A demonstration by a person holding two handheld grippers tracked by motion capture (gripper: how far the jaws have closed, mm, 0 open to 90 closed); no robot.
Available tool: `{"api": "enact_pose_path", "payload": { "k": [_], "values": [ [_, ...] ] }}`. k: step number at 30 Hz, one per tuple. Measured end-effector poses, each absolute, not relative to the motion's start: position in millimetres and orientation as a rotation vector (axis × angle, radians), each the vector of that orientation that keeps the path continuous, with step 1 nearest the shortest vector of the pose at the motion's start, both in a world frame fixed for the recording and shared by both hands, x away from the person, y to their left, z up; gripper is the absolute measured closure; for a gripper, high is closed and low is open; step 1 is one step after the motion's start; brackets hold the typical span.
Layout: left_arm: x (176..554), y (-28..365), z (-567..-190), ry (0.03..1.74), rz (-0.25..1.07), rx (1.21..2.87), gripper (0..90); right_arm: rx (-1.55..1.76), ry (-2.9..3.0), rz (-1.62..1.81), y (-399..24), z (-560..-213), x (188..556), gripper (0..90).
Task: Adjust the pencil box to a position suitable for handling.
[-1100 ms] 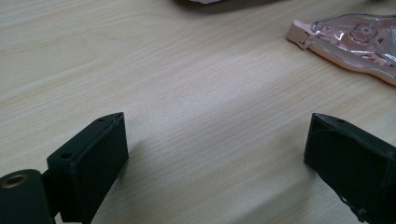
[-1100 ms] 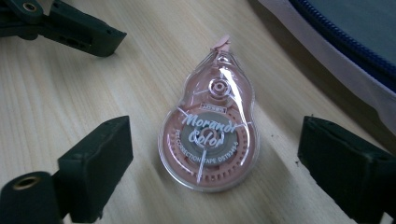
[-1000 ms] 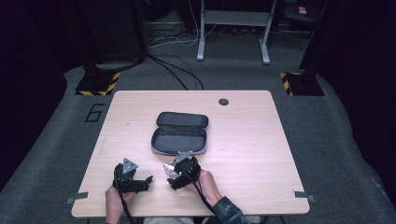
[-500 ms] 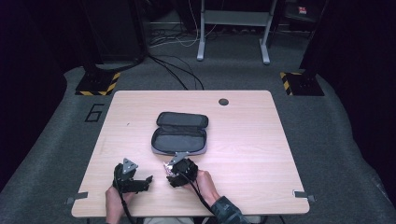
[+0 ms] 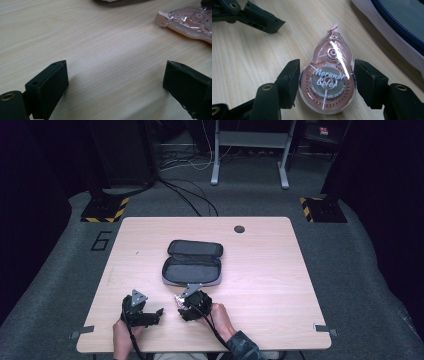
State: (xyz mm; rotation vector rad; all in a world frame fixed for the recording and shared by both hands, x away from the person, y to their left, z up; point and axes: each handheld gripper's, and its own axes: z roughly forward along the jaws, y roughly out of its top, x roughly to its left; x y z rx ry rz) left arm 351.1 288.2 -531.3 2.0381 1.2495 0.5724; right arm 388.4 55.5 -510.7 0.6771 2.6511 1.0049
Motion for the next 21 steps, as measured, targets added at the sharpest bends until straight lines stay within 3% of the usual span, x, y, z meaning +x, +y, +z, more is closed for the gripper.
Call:
{"api": "enact_pose_path", "payload": {
  "k": [21],
  "values": [
    [351.2,288.2,-531.3,1.25,0.572,2.038,6.2,0.718,2.583,1.026,21.1,-495.6,374.2,39.2]
  ]
}}
